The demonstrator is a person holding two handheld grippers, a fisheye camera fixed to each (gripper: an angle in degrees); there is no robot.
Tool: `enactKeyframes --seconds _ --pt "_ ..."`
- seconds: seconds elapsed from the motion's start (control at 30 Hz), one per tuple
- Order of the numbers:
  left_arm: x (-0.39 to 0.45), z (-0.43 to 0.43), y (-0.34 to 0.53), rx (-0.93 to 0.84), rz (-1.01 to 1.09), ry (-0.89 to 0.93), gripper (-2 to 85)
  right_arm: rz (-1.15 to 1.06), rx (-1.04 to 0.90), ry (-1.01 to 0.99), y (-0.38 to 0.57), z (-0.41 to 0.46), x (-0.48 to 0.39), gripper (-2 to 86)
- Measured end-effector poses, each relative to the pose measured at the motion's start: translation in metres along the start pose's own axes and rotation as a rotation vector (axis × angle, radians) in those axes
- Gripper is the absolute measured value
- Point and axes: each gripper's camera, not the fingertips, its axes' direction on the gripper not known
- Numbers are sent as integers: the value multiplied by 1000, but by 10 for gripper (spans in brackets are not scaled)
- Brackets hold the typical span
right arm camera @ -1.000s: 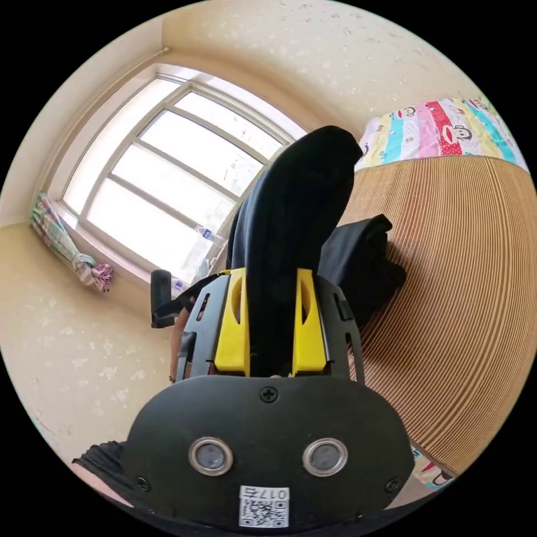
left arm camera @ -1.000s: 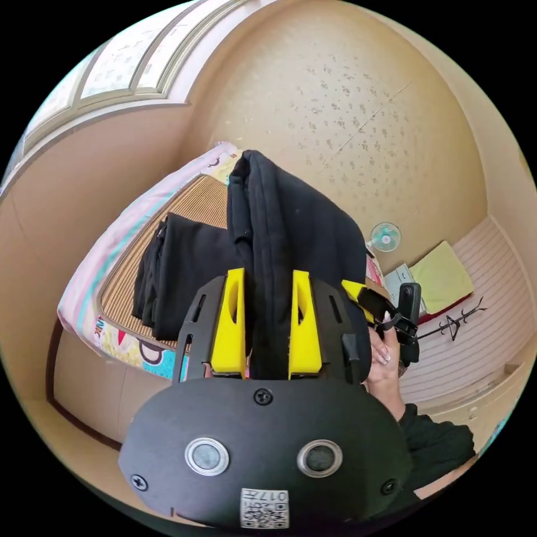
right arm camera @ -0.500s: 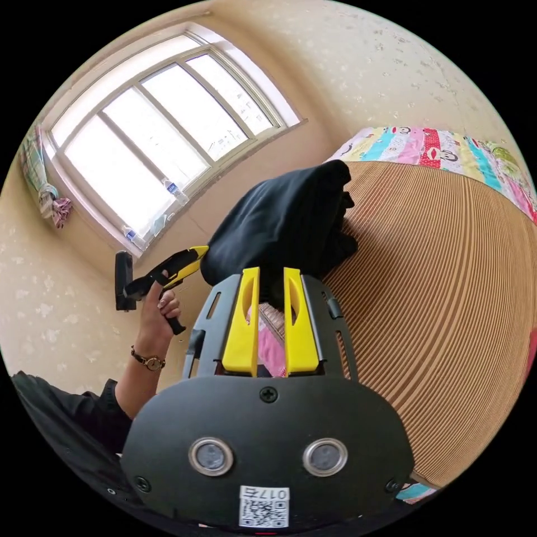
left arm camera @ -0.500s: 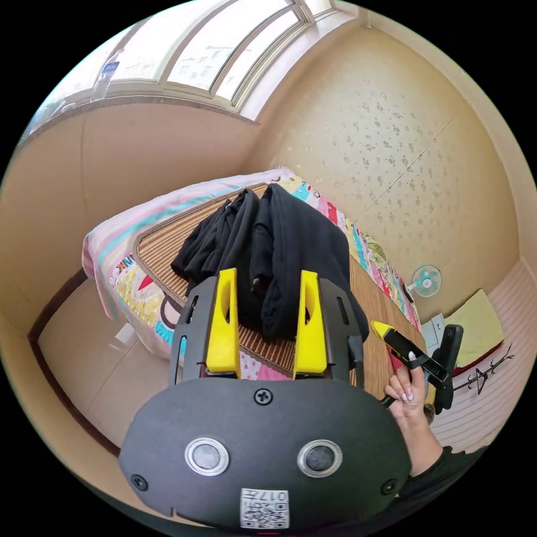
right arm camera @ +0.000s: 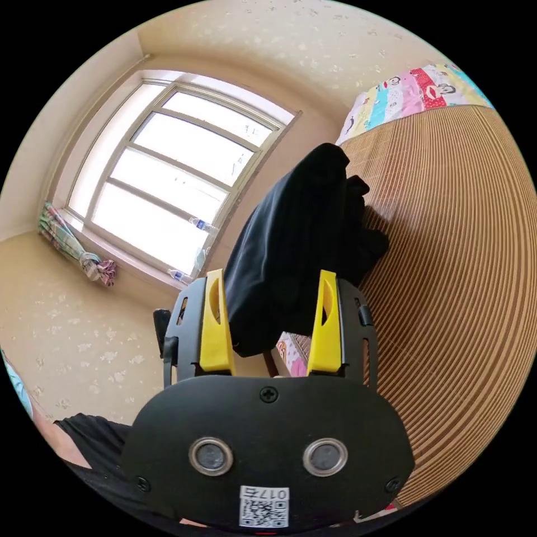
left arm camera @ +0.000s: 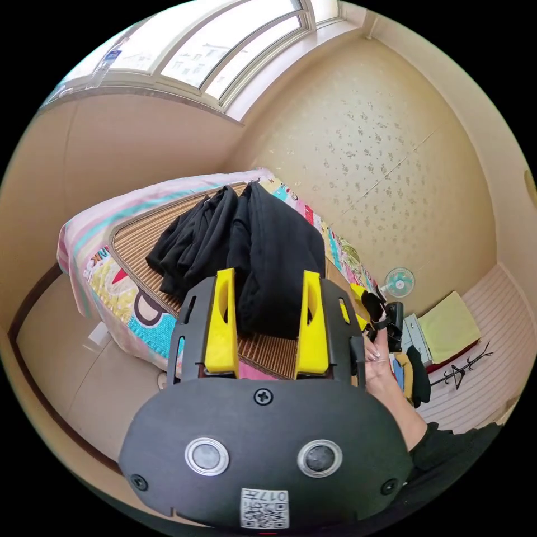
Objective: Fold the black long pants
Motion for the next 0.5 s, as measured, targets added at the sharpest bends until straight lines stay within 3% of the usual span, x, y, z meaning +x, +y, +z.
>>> enactKeyframes --seconds 0.13,0.2,0.23,0.33,0.5 --pt "-30 59 -17 -172 -115 214 131 112 -156 -104 -21 62 21 222" --pt "-22 58 -35 -182 -86 239 109 85 -181 42 -23 82 -3 191" --pt "-6 46 -51 -164 -8 205 101 6 -153 145 -23 85 -31 161" --pt "27 4 -79 -66 137 89 98 -144 0 128 -21 79 -94 138" --pt "-26 28 -85 -132 -15 -29 117 -38 -89 183 -22 137 -78 132"
